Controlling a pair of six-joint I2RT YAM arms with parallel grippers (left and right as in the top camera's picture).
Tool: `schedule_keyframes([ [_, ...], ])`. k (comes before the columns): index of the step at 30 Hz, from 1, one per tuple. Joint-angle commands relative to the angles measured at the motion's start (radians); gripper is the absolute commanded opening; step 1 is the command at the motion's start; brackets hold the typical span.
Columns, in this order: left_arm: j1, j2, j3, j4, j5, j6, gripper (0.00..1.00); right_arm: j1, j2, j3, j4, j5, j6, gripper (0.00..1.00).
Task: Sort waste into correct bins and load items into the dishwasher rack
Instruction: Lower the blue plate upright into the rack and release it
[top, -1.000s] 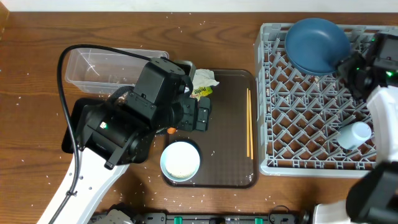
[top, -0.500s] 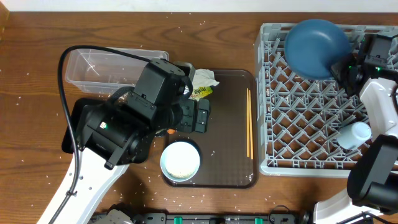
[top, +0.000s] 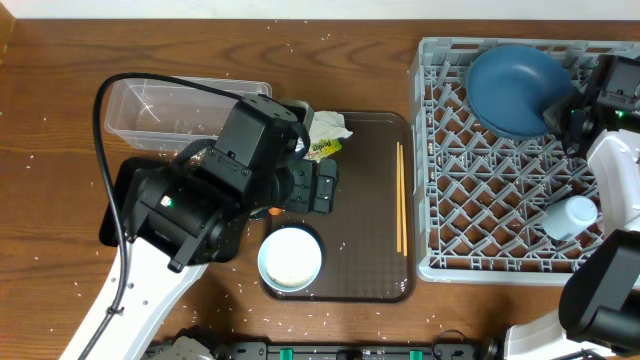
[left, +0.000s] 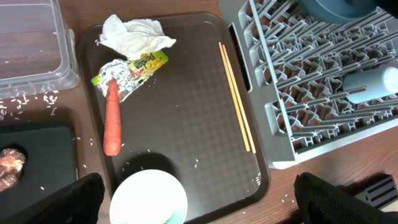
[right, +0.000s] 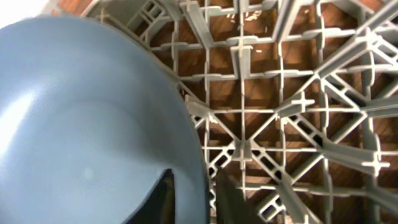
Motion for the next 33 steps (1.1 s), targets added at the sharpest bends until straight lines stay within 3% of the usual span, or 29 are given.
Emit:
schedule_keyframes([
  [1, -0.002, -0.009, 0.006, -0.002, 0.006, 0.007, 0.98, -0.003, 0.003, 0.006, 0.002, 0.021, -0.037, 0.2],
  [8, -0.002, -0.009, 0.006, -0.002, 0.006, 0.007, 0.98, -0.003, 0.073, 0.006, -0.007, 0.018, -0.037, 0.22],
  [10, -0.002, -0.009, 0.006, -0.002, 0.006, 0.007, 0.98, -0.004, 0.076, 0.006, -0.005, 0.013, -0.037, 0.17],
  [12, -0.002, -0.009, 0.006, -0.003, 0.006, 0.007, 0.98, -0.007, 0.072, 0.007, 0.002, 0.013, -0.037, 0.01],
  [17, -0.002, -0.009, 0.006, -0.002, 0.006, 0.007, 0.98, -0.02, 0.003, 0.035, 0.002, 0.043, -0.122, 0.01],
  [20, -0.002, -0.009, 0.006, -0.002, 0.006, 0.007, 0.98, -0.016, -0.077, 0.062, -0.016, 0.178, -0.19, 0.01],
  [27, -0.002, -0.009, 0.006, -0.002, 0.006, 0.007, 0.98, 0.029, -0.297, 0.069, 0.038, 0.792, -0.347, 0.01],
  [33, -0.002, -0.009, 0.006, 0.002, 0.006, 0.007, 0.98, 0.067, -0.338, 0.067, 0.168, 1.012, -0.671, 0.01],
])
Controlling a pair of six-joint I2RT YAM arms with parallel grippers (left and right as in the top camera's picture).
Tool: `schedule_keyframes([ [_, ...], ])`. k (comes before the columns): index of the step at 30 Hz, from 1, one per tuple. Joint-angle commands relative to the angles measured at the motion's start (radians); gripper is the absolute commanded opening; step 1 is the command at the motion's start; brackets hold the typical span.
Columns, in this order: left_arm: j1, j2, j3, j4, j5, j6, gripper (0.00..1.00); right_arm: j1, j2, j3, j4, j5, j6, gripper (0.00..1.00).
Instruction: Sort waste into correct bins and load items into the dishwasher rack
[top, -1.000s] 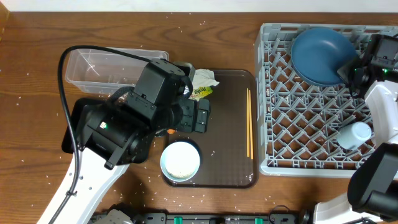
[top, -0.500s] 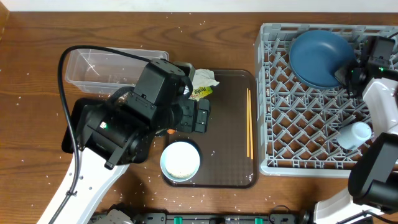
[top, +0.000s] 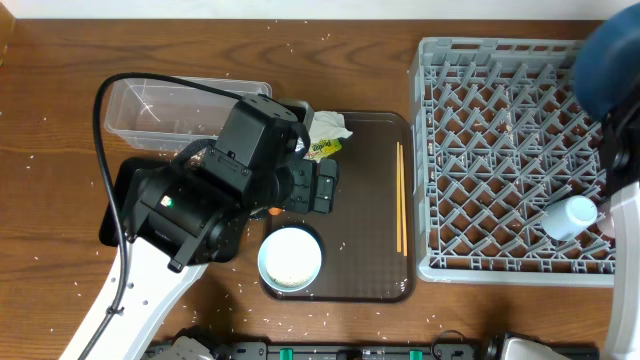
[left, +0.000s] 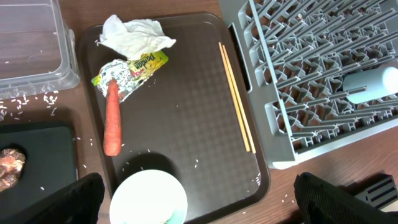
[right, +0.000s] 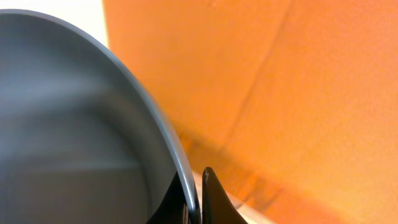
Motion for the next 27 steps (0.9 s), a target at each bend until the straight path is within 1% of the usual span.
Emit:
schedule_keyframes([
  [1, -0.002, -0.009, 0.006, 0.001, 0.006, 0.007, 0.98, 0.02, 0.025, 0.001, 0.041, 0.205, -0.246, 0.01],
  [7, -0.002, -0.009, 0.006, -0.005, 0.006, 0.006, 0.98, 0.021, 0.063, 0.0, 0.089, 0.203, -0.448, 0.01],
  [11, -0.002, -0.009, 0.006, -0.007, 0.006, 0.007, 0.98, 0.021, 0.091, 0.001, 0.188, 0.203, -0.603, 0.01],
  [13, -0.002, -0.009, 0.006, -0.007, 0.006, 0.007, 0.98, 0.021, 0.108, 0.001, 0.262, 0.193, -0.704, 0.01],
  [14, -0.002, -0.009, 0.006, -0.007, 0.006, 0.007, 0.98, 0.022, 0.119, 0.001, 0.294, 0.167, -0.784, 0.01],
  [16, -0.002, -0.009, 0.006, -0.007, 0.006, 0.007, 0.98, 0.029, 0.134, 0.001, 0.305, 0.121, -0.895, 0.01],
  [17, -0.002, -0.009, 0.006, -0.007, 0.006, 0.007, 0.98, 0.036, 0.142, 0.001, 0.304, 0.1, -0.929, 0.01],
  [22, -0.002, -0.009, 0.006, -0.007, 0.006, 0.007, 0.98, 0.06, 0.192, 0.0, 0.304, 0.083, -0.966, 0.01],
  [27, -0.002, -0.009, 0.006, -0.006, 0.006, 0.007, 0.98, 0.088, 0.253, 0.0, 0.347, 0.083, -1.065, 0.01],
])
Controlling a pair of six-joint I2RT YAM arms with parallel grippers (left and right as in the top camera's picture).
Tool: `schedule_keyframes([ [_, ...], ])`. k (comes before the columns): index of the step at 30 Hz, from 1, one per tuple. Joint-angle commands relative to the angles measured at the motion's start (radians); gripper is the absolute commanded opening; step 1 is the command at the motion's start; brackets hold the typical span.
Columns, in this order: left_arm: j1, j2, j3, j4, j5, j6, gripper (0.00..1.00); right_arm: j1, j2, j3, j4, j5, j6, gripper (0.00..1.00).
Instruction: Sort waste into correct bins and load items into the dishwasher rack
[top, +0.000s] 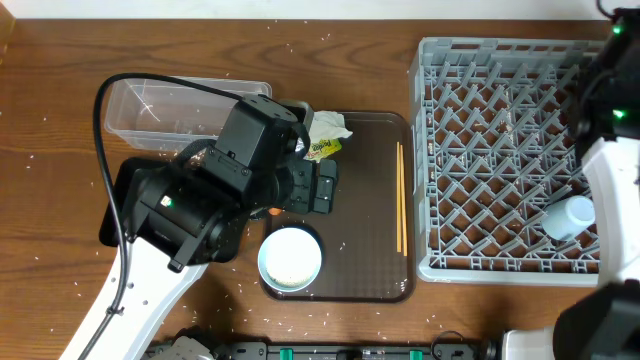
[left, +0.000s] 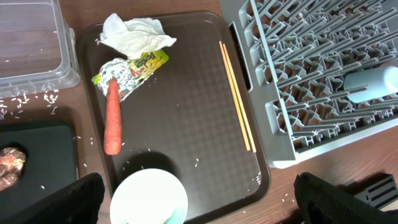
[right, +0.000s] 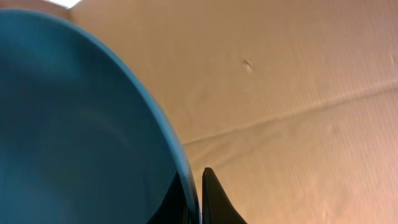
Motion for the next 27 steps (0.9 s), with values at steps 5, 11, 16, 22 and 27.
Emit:
schedule_keyframes([
  [5, -0.002, -0.009, 0.007, -0.003, 0.006, 0.007, 0.98, 0.03, 0.096, 0.006, 0.152, -0.013, -0.208, 0.01],
  [11, -0.002, -0.009, 0.006, -0.003, 0.006, 0.007, 0.98, 0.049, 0.173, 0.006, 0.197, -0.011, -0.327, 0.01],
  [16, -0.002, -0.009, 0.006, -0.003, 0.006, 0.007, 0.98, 0.091, 0.219, 0.006, 0.195, -0.011, -0.327, 0.01],
  [22, -0.002, -0.009, 0.007, -0.004, 0.006, 0.007, 0.98, 0.147, 0.241, 0.006, 0.183, -0.011, -0.327, 0.99],
  [27, -0.002, -0.009, 0.006, -0.003, 0.006, 0.007, 0.98, 0.207, 0.24, 0.006, 0.184, 0.013, -0.312, 0.99],
])
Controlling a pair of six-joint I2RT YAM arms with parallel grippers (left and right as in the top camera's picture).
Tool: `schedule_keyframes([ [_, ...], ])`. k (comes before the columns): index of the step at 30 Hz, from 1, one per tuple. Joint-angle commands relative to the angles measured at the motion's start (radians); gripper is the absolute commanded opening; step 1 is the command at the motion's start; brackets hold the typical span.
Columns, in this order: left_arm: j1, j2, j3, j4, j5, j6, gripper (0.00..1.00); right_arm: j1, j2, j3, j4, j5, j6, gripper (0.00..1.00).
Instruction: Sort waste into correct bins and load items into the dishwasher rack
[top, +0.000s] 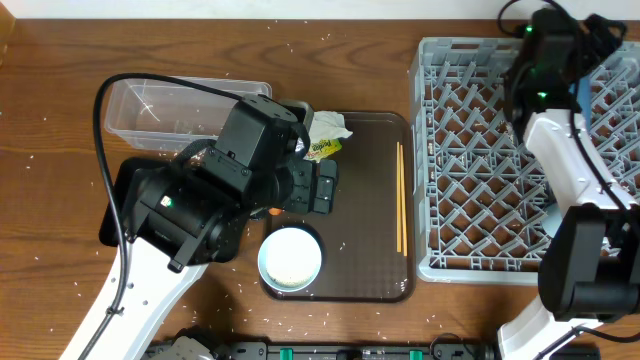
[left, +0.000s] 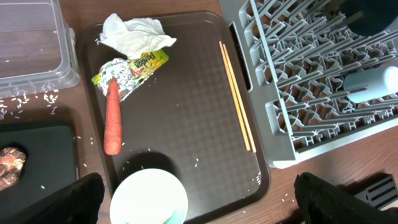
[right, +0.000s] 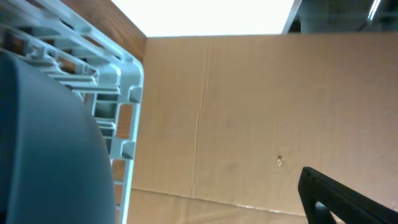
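Observation:
The blue bowl (right: 43, 137) fills the left of the right wrist view, close against the grey dishwasher rack (top: 500, 200). One of my right gripper's fingers (right: 348, 199) stands far right of the bowl, so the jaws are open. The right arm reaches over the rack's back. In the left wrist view my left gripper (left: 199, 202) hangs open above the brown tray (left: 186, 124), which holds a carrot (left: 112, 121), a green wrapper (left: 130, 71), a crumpled tissue (left: 134, 34), chopsticks (left: 236, 96) and a white bowl (left: 149, 199).
A white cup (left: 373, 84) lies in the rack's near right part. A clear plastic bin (top: 180, 110) stands left of the tray. A black bin (left: 37, 149) in front of it holds a brown lump (left: 9, 168). Rice grains are scattered over the wood.
My right gripper was shut on the blue bowl's rim near the rack's right edge. Now it is open over the rack's back, with the bowl beside the rack's ribs. The left arm has not moved.
The blue bowl lay in the back of the rack with my right gripper on its rim. It was then held up at the rack's far right corner, then out of the overhead view. Now the gripper is open at the rack's back, the bowl against the ribs.

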Motion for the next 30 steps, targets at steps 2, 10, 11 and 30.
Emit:
schedule_keyframes([
  [2, -0.002, -0.009, 0.006, -0.003, 0.006, 0.007, 0.98, 0.063, 0.002, 0.006, 0.006, 0.042, 0.034, 0.99],
  [10, -0.002, -0.009, 0.007, -0.008, 0.006, 0.007, 0.98, 0.139, 0.002, 0.006, 0.006, 0.098, 0.154, 0.99],
  [11, -0.002, -0.009, 0.007, -0.011, 0.006, 0.007, 0.98, 0.142, 0.002, 0.006, -0.003, 0.098, 0.156, 0.99],
  [30, -0.002, -0.009, 0.007, -0.05, 0.006, 0.007, 0.98, 0.061, 0.002, 0.006, -0.299, -0.045, 0.417, 0.99],
])
